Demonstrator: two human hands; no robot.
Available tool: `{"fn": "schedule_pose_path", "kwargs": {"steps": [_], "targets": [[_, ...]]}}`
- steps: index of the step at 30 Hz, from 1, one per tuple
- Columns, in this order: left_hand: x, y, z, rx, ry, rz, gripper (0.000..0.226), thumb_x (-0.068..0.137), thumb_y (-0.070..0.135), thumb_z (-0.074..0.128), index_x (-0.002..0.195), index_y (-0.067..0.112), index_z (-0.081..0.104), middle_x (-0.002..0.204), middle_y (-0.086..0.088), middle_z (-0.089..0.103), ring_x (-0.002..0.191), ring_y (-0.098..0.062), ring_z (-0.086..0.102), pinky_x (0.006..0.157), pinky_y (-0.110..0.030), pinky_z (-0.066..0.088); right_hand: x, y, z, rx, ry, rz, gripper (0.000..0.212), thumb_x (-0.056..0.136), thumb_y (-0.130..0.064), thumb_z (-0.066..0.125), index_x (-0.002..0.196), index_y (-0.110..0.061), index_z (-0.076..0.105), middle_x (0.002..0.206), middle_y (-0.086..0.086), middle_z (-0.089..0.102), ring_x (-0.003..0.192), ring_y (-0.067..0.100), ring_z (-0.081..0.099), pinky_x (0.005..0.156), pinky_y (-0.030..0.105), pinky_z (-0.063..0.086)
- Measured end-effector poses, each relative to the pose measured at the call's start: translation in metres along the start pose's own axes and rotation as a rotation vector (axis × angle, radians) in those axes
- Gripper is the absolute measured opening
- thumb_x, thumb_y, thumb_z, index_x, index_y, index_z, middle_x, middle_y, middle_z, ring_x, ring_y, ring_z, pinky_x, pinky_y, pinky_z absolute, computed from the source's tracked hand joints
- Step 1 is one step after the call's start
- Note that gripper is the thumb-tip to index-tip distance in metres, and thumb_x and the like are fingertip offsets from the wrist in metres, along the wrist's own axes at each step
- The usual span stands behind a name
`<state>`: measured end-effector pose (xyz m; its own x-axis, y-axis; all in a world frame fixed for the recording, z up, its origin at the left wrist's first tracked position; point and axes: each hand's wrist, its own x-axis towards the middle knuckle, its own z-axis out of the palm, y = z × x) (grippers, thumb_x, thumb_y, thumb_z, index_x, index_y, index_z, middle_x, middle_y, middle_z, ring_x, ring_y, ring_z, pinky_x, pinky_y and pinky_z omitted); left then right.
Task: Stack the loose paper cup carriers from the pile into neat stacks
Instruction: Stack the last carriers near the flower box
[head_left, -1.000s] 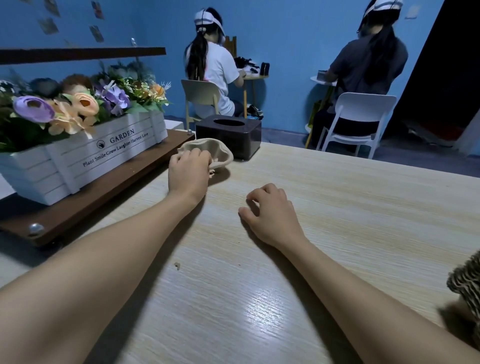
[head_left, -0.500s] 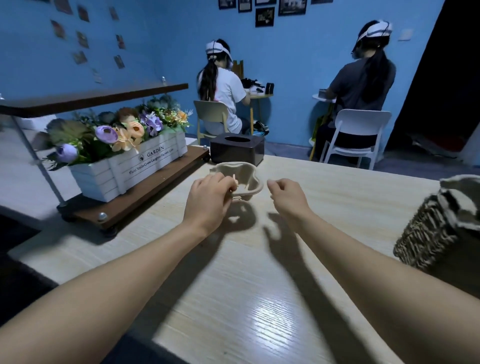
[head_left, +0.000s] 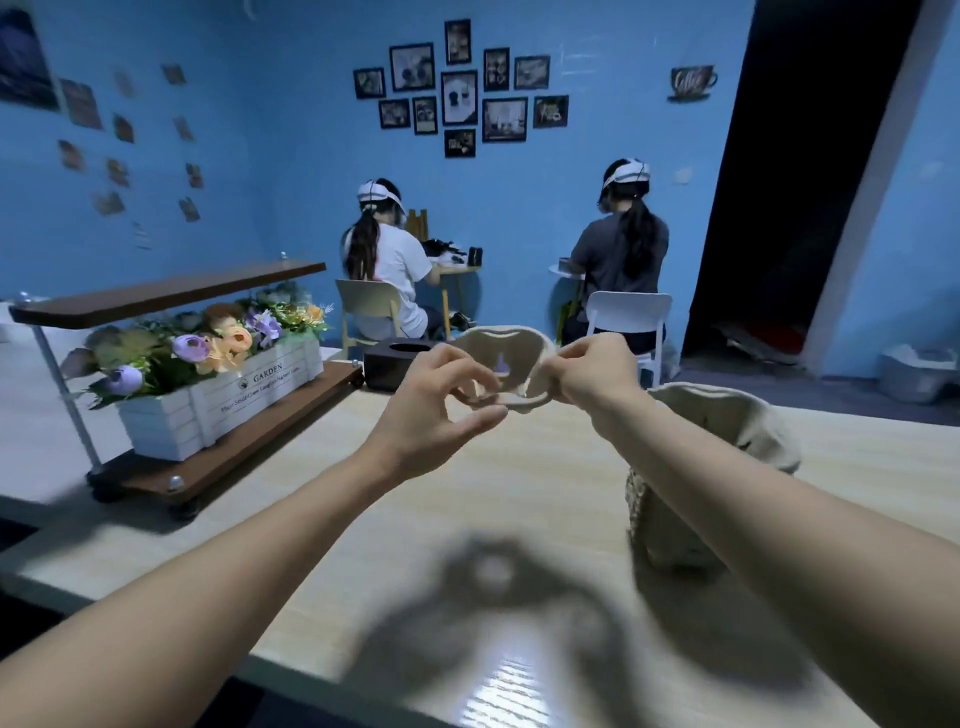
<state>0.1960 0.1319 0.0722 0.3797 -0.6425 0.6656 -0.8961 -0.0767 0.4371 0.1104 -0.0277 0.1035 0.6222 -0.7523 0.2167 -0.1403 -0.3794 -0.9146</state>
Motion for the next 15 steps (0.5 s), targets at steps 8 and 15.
{"fn": "schedule_pose_path", "kwargs": {"steps": [8, 15], "targets": [[0.031, 0.061, 0.013, -0.444, 0.062, -0.547, 0.025, 0.090, 0.023, 0.062, 0.110, 0.011, 0.052, 0.103, -0.008, 0.061, 0.087, -0.018, 0.060, 0.082, -0.033, 0.049, -0.032, -0.012, -0.082, 0.026, 0.089, -0.061, 0.019, 0.063, 0.003, 0.072, 0.051, -0.012, 0.071, 0.058, 0.010, 0.065, 0.050, 0.019, 0.057, 0.046, 0.024, 0.051], [0.042, 0.107, 0.051, -0.635, -0.015, -0.530, 0.004, 0.092, 0.006, 0.056, 0.093, 0.008, 0.059, 0.080, -0.005, 0.063, 0.067, -0.011, 0.059, 0.064, -0.021, 0.046, -0.040, 0.010, -0.142, 0.045, 0.210, 0.004, 0.038, 0.067, 0.002, 0.069, 0.037, -0.023, 0.066, 0.054, 0.004, 0.060, 0.062, 0.022, 0.055, 0.065, 0.037, 0.053]]}}
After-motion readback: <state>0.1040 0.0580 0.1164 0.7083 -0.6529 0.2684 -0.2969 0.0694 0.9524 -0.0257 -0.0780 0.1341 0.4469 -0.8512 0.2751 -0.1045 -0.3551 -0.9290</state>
